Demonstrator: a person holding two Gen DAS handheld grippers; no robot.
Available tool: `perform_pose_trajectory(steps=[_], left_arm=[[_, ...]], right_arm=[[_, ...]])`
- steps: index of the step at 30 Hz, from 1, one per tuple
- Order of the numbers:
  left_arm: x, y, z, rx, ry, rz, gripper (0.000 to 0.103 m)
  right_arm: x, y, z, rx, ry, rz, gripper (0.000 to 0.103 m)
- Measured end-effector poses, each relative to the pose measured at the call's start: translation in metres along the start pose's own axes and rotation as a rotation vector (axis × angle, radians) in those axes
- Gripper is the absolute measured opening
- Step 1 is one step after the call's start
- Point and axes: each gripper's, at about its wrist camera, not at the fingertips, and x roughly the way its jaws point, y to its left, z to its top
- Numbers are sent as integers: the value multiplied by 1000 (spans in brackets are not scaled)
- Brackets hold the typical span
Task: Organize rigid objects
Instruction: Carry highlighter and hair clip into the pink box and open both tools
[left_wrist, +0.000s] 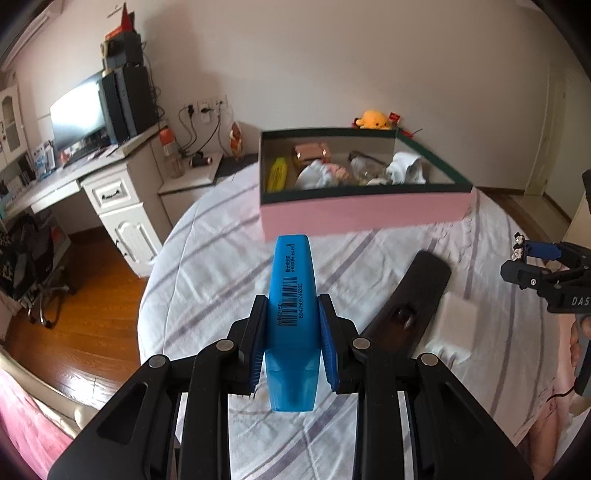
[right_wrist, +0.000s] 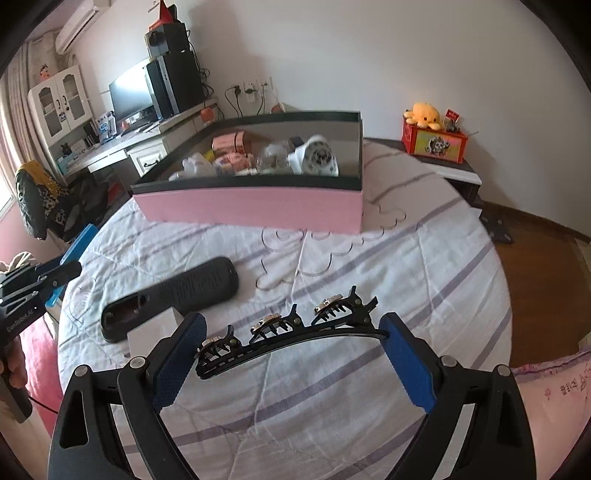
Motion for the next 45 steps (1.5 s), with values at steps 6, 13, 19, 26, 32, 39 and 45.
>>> perform_pose_trajectory(steps=[6,13,19,26,32,39,45], left_arm=[[-5,-14,24,30,-35,-6,26],[-6,-26,59,55,-79,-5,26],[1,-33,88,84,-106,-4,26],[26,-36,122,110,-96,-16,26],[55,-33,149,105,-68,-56,27],[104,-34,176,112,1,-98,27],[147,-42,188,138,65,-106,27]], right_arm=[[-13,0,13,-2,-43,-10,95],[-23,-4,32,7,-91,-25,95],[-25,-5,56,-15,-124,-30,95],[-12,1,95,-75,-135,-29,95],[11,4,131,-115,-127,-32,95],[57,-4,172,-140,-75,-35,95],[109,-9,198,-161,15,-78,95]])
